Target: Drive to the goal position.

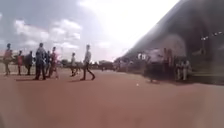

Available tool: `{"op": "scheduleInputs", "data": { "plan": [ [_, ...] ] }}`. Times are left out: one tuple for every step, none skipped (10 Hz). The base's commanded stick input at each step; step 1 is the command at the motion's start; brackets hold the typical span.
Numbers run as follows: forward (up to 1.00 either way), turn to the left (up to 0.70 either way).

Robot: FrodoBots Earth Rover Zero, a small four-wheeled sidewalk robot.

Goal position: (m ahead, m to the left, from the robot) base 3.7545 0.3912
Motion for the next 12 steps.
{"op": "scheduleInputs", "data": {
  "plan": [
    [0.7, 0.0],
    [0.7, 0.0],
    [0.7, 0.0],
    [0.7, 0.0],
    [0.7, 0.0],
    [0.7, 0.0],
    [0.7, 0.0],
    [0.7, 0.0],
    [0.7, 0.0],
    [0.7, 0.0],
    [0.7, 0.0],
    [0.7, 0.0]
  ]
}}
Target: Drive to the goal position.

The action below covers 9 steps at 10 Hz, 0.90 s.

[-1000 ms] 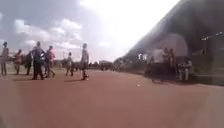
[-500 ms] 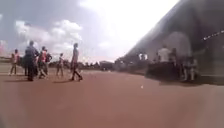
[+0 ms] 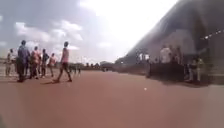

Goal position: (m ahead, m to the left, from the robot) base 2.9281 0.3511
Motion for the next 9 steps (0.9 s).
{"op": "scheduleInputs", "data": {
  "plan": [
    [0.7, 0.0],
    [0.7, 0.0],
    [0.7, 0.0],
    [0.7, 0.0],
    [0.7, 0.0],
    [0.7, 0.0],
    [0.7, 0.0],
    [0.7, 0.0],
    [0.7, 0.0]
  ]
}}
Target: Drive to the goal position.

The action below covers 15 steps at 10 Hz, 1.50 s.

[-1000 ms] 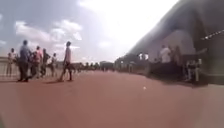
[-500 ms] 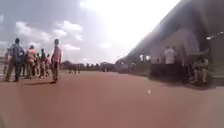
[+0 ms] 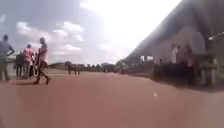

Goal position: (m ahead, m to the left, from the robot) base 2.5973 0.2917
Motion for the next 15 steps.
{"op": "scheduleInputs", "data": {
  "plan": [
    [0.7, 0.0],
    [0.7, 0.0],
    [0.7, 0.0],
    [0.7, 0.0],
    [0.7, 0.0],
    [0.7, 0.0],
    [0.7, 0.0],
    [0.7, 0.0],
    [0.7, 0.0],
    [0.7, 0.0],
    [0.7, 0.0],
    [0.7, 0.0],
    [0.7, 0.0],
    [0.7, 0.0],
    [0.7, 0.0]
  ]
}}
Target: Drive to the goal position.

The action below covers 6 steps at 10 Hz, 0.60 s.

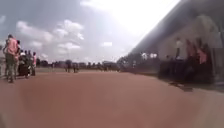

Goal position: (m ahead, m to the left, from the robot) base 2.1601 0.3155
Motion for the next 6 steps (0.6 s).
{"op": "scheduleInputs", "data": {
  "plan": [
    [0.7, 0.0],
    [0.7, 0.0],
    [0.7, 0.0],
    [0.7, 0.0],
    [0.7, 0.0],
    [0.7, 0.0]
  ]
}}
